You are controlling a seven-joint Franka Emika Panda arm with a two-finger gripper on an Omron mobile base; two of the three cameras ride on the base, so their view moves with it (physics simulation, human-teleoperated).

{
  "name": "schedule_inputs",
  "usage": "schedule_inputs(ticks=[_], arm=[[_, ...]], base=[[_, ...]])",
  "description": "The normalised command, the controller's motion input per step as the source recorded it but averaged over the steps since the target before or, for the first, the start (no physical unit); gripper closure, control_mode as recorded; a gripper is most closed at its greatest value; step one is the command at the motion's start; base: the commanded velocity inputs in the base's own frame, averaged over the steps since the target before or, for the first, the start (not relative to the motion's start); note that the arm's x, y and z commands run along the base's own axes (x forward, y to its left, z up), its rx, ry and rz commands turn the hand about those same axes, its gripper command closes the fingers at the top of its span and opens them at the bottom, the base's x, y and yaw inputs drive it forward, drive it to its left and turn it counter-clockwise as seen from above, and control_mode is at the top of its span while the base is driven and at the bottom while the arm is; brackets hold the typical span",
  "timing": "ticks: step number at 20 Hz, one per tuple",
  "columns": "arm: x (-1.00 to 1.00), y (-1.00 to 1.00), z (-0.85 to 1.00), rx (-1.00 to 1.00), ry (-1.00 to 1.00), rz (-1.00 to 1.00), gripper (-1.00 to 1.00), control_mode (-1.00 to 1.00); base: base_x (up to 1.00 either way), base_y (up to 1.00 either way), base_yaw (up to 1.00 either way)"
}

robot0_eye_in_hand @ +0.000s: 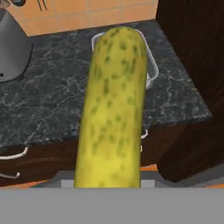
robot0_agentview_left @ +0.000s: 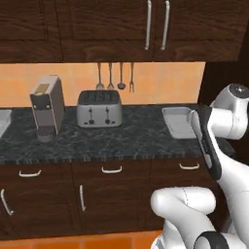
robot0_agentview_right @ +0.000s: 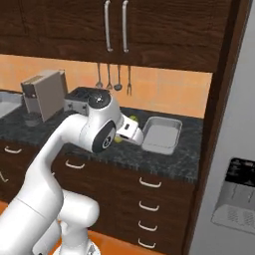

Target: Place one cucumber and one chicken drumstick in each tupperware on the nearby counter, to pack two identical lunches.

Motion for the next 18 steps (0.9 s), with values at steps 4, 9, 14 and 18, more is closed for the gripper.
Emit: schedule_inputs(ticks=[4,9,14,18], arm=[[0.00,0.00,0.00,0.00,0.00,0.00,1.00,1.00],[0.40,-0.29,-0.21,0.01,0.03,-0.01,1.00,-1.00],[1.00,-0.17,-0.97,0.02,0.03,0.00,1.00,-1.00],[1.00,0.36,-0.96,0.00,0.02,0.00,1.00,-1.00]], base=[[0.89,-0.36,-0.06],[0.40,-0.59,-0.05],[0.00,0.00,0.00],[0.00,0.00,0.00]])
